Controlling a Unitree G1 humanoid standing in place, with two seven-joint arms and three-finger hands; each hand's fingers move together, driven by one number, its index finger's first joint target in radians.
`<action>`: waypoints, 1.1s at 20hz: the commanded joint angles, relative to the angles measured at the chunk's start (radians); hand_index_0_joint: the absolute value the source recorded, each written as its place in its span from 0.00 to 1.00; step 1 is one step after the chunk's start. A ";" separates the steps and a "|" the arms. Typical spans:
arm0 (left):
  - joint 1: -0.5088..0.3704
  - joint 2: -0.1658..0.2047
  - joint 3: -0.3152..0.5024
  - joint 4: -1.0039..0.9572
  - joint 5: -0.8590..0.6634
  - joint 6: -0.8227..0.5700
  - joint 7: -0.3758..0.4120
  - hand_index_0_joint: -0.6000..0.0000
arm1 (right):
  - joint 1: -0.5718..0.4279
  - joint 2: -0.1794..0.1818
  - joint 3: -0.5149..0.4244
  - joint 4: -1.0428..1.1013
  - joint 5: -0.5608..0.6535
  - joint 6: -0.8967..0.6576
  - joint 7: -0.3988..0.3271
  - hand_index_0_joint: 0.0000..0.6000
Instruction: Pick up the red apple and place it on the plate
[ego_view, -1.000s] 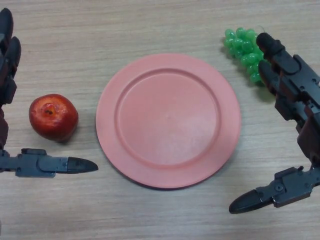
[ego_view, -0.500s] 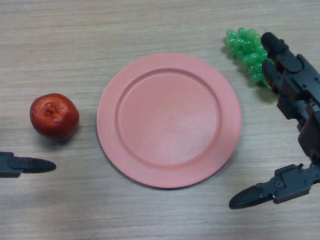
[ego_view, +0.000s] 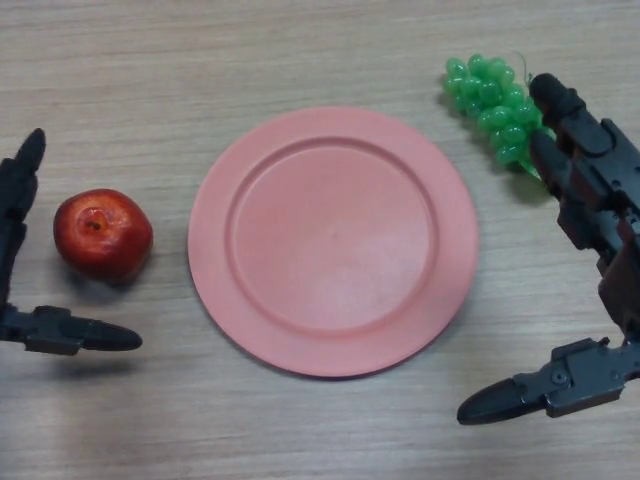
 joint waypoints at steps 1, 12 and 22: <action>-0.064 0.057 0.035 0.009 -0.071 -0.176 0.058 1.00 | 0.001 -0.004 -0.051 -0.066 0.038 -0.153 -0.025 0.00; -0.067 0.095 0.057 -0.005 -0.047 -0.162 0.038 0.00 | -0.018 -0.004 -0.152 -0.083 0.085 -0.143 -0.014 0.00; -0.116 -0.029 -0.105 -0.385 0.000 0.022 -0.056 0.00 | 0.048 -0.008 -0.185 -0.161 0.123 -0.174 -0.017 0.00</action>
